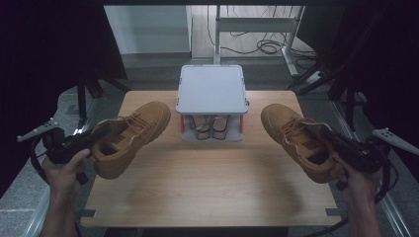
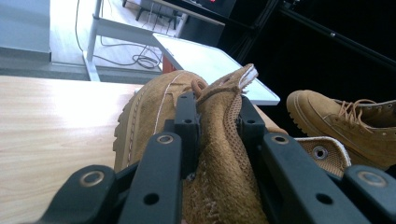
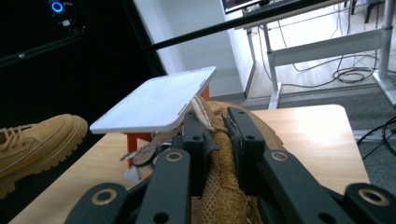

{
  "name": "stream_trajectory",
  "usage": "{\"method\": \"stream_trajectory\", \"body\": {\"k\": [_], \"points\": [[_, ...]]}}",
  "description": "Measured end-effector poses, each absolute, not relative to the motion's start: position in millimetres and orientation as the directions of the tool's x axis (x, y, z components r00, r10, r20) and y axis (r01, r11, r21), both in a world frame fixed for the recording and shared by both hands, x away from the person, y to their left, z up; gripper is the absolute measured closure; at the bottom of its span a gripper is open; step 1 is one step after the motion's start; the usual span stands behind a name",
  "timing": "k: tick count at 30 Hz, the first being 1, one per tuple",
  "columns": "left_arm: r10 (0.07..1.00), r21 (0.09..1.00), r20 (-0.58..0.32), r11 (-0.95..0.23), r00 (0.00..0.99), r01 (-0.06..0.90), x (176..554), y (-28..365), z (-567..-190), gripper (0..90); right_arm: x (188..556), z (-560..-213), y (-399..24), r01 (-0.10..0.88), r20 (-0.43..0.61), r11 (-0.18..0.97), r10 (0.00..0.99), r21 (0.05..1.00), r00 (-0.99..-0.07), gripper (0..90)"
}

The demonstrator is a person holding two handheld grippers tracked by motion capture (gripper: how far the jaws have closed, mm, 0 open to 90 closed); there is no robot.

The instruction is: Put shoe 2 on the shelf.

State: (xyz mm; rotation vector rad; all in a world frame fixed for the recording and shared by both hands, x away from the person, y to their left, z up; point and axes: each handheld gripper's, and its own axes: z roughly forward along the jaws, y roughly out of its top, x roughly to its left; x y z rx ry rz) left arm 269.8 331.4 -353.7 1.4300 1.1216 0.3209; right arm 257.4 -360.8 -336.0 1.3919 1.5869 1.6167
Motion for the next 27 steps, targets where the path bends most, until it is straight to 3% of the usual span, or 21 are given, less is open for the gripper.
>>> {"method": "stream_trajectory", "body": {"k": [27], "points": [[0.745,0.911,-0.376,0.190,0.550,0.367,322,293,-283,75.8,298,-278,-331,0.239,0.319,-0.242,0.872,0.940,-0.372,78.8]]}}
